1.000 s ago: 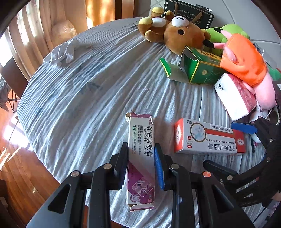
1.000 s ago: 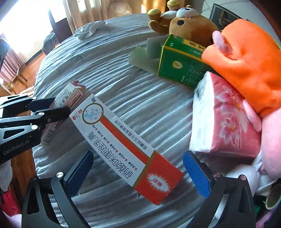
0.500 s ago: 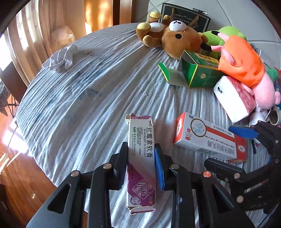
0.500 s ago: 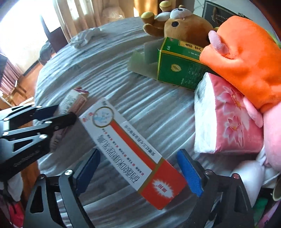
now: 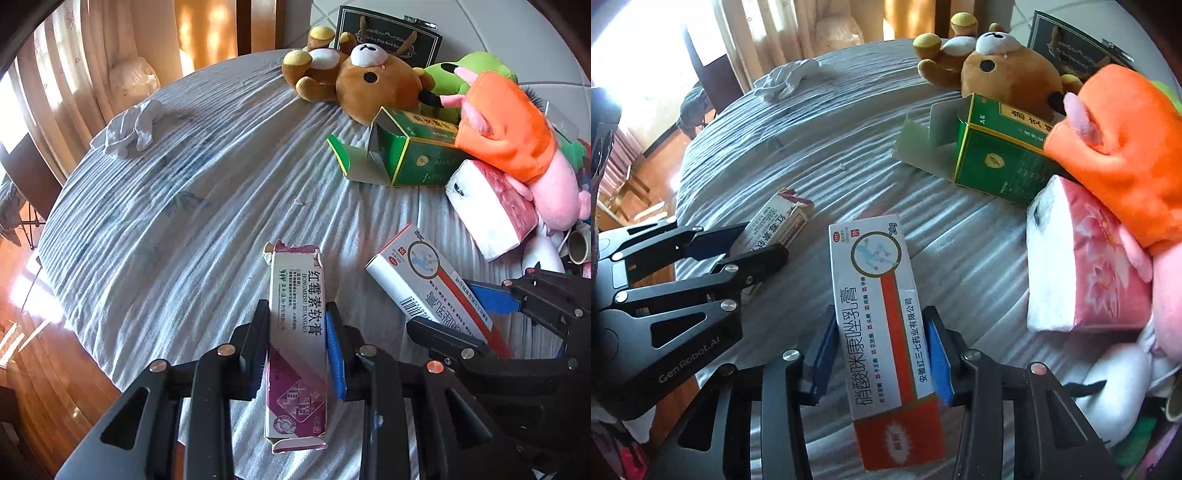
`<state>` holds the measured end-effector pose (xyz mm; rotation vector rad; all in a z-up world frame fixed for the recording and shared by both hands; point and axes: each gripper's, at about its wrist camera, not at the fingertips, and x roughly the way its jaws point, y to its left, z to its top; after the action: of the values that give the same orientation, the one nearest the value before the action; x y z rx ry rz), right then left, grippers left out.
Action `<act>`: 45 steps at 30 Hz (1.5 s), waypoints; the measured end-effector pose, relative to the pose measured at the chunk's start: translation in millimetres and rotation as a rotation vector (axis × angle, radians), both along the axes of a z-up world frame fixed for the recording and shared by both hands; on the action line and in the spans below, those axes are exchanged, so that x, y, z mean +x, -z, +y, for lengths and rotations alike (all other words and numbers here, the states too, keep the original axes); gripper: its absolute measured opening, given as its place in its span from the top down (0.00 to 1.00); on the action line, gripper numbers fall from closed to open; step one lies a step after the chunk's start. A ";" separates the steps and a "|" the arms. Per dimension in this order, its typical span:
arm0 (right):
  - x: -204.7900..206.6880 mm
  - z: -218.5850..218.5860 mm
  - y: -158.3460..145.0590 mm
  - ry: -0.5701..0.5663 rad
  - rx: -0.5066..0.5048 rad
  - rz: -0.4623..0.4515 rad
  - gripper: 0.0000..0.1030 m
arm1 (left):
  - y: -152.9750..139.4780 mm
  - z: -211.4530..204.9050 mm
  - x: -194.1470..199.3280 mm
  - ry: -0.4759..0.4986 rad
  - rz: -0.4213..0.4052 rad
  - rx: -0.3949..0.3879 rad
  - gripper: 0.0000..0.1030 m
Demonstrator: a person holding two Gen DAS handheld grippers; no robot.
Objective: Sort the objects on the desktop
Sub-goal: 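Grasp the red-and-white ointment box with the right tool while the left tool holds its box, then carry both ointment boxes over the blue bin and open both tools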
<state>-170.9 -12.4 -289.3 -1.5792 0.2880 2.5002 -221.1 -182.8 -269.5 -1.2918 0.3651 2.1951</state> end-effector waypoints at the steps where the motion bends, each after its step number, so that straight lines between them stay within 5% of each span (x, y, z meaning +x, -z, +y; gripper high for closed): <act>1: 1.8 0.5 -2.5 0.013 -0.005 0.011 0.58 | -5.4 1.5 3.4 0.008 0.014 0.001 0.73; 9: 19.0 4.1 -59.8 0.122 -0.013 0.146 0.61 | -78.4 16.7 17.8 0.092 0.136 0.080 0.73; 22: 80.6 11.8 -193.6 0.361 0.182 0.366 0.61 | -196.6 51.0 59.0 0.322 0.322 0.285 0.73; 34: 221.2 12.2 -298.5 0.713 0.444 0.429 0.61 | -267.3 117.9 163.3 0.638 0.361 0.487 0.73; 45: 395.4 17.5 -369.3 0.959 0.649 0.473 0.61 | -320.8 190.7 327.4 0.863 0.365 0.634 0.73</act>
<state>224.5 5.1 80.1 -0.4070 0.1868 1.8385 106.3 7.9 51.3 -0.2802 0.2554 1.5657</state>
